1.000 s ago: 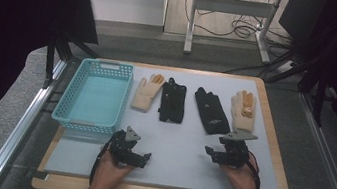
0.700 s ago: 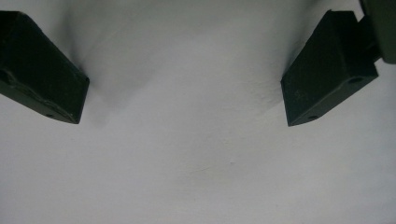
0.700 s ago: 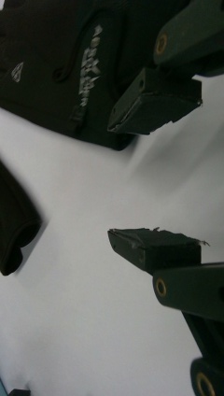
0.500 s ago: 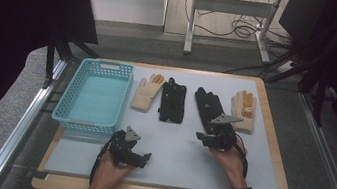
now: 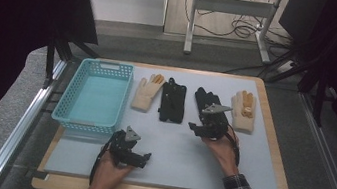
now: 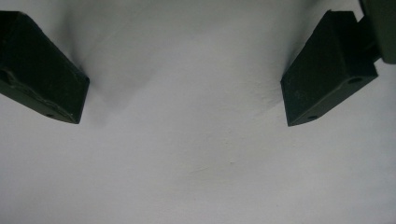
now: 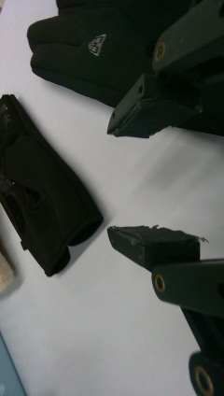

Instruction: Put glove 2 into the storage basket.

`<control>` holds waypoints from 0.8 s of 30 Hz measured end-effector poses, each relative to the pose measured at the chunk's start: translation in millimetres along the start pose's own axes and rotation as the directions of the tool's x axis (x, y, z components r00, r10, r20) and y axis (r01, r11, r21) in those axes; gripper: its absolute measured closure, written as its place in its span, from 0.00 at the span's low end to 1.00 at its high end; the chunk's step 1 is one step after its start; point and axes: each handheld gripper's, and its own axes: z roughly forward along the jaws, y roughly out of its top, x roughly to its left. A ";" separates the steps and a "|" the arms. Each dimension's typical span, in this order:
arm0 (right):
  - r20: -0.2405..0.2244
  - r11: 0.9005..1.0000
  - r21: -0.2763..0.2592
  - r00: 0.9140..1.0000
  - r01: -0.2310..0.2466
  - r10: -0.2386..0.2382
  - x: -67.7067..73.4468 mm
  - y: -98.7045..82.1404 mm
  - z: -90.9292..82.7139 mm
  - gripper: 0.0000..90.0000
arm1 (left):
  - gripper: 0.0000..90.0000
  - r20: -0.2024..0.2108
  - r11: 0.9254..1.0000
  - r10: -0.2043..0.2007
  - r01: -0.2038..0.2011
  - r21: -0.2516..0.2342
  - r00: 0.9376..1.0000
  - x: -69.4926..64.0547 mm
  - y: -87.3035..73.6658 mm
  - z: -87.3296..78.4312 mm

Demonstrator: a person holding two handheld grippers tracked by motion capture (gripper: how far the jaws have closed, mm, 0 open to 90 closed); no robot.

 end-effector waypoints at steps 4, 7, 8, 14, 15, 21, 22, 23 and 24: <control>0.008 1.000 0.020 1.000 0.015 -0.015 -2.4 11.5 11.8 0.42 | 0.02 0.000 1.000 0.000 0.000 0.000 1.000 0.0 0.0 0.0; -0.003 1.000 0.018 1.000 0.005 -0.005 -6.5 18.2 19.0 0.42 | 0.02 0.000 1.000 0.000 0.000 0.000 1.000 0.0 0.0 0.0; -0.003 1.000 0.018 1.000 0.005 -0.005 -6.5 18.2 19.0 0.42 | 0.02 0.000 1.000 0.000 0.000 0.000 1.000 0.0 0.0 0.0; -0.031 1.000 0.005 0.999 0.011 -0.010 -13.2 32.8 30.4 0.46 | 0.02 0.001 1.000 0.002 -0.002 0.002 1.000 0.2 0.1 0.0; -0.046 1.000 -0.001 0.999 0.008 -0.008 -14.9 38.5 34.2 0.50 | 0.02 0.001 1.000 0.002 -0.002 0.002 1.000 0.3 0.1 0.0; -0.056 1.000 0.009 0.998 0.012 -0.012 -16.0 48.7 45.8 0.57 | 0.02 0.002 1.000 -0.001 0.001 -0.001 1.000 0.1 0.0 0.2; -0.060 1.000 0.014 0.998 0.013 -0.012 -16.3 50.7 48.6 0.59 | 0.02 0.002 1.000 -0.001 0.001 -0.001 1.000 0.2 0.0 0.2; -0.062 1.000 0.019 0.998 0.018 -0.017 -17.1 55.4 55.5 0.60 | 0.02 0.003 1.000 -0.002 0.002 -0.001 1.000 0.1 -0.1 0.2; -0.064 1.000 0.021 0.998 0.016 -0.015 -17.1 57.0 57.9 0.61 | 0.02 0.002 1.000 0.000 0.000 -0.001 1.000 0.3 0.0 0.2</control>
